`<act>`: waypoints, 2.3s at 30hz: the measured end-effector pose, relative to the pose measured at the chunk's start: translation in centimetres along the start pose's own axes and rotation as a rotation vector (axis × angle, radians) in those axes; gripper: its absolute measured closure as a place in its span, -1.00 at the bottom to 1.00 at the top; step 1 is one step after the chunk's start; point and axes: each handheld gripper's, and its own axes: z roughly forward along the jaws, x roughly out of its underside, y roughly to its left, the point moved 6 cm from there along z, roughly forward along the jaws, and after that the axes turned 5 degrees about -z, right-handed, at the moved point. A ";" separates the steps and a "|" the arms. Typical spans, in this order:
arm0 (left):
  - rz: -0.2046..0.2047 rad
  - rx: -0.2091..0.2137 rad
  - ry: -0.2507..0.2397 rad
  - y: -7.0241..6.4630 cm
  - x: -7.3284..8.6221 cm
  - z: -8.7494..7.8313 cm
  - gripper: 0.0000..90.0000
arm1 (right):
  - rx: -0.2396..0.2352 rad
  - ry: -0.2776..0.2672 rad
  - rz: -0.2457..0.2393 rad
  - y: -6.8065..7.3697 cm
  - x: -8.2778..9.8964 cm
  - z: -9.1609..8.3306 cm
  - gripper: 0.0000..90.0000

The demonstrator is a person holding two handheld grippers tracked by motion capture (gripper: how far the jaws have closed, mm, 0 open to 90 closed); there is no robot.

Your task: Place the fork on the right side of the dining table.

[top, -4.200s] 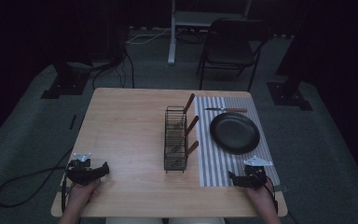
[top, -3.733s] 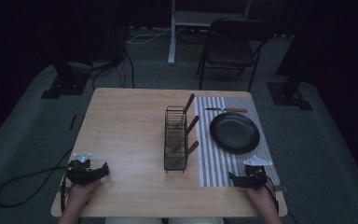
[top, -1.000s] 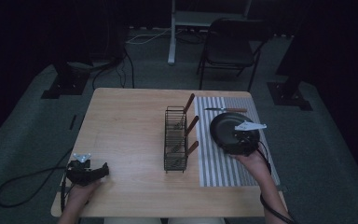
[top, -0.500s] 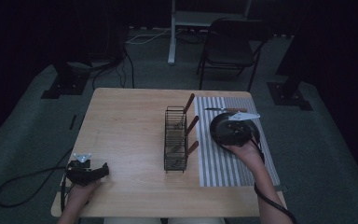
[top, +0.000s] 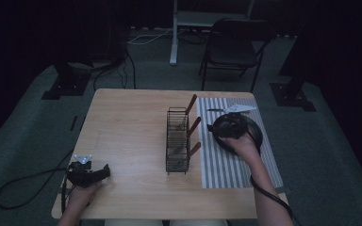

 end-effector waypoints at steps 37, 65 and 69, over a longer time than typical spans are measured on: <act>0.000 0.000 0.000 0.0 0.0 0.0 -0.98 | -0.021 -0.038 0.010 0.5 -7.3 3.0 -0.54; -0.001 -0.003 0.001 0.0 0.1 -0.1 -0.98 | -0.072 0.009 0.052 1.6 -9.9 5.4 0.52; -0.001 -0.003 0.001 0.0 0.1 -0.1 -0.98 | -0.059 0.022 0.017 2.1 -10.3 5.3 0.64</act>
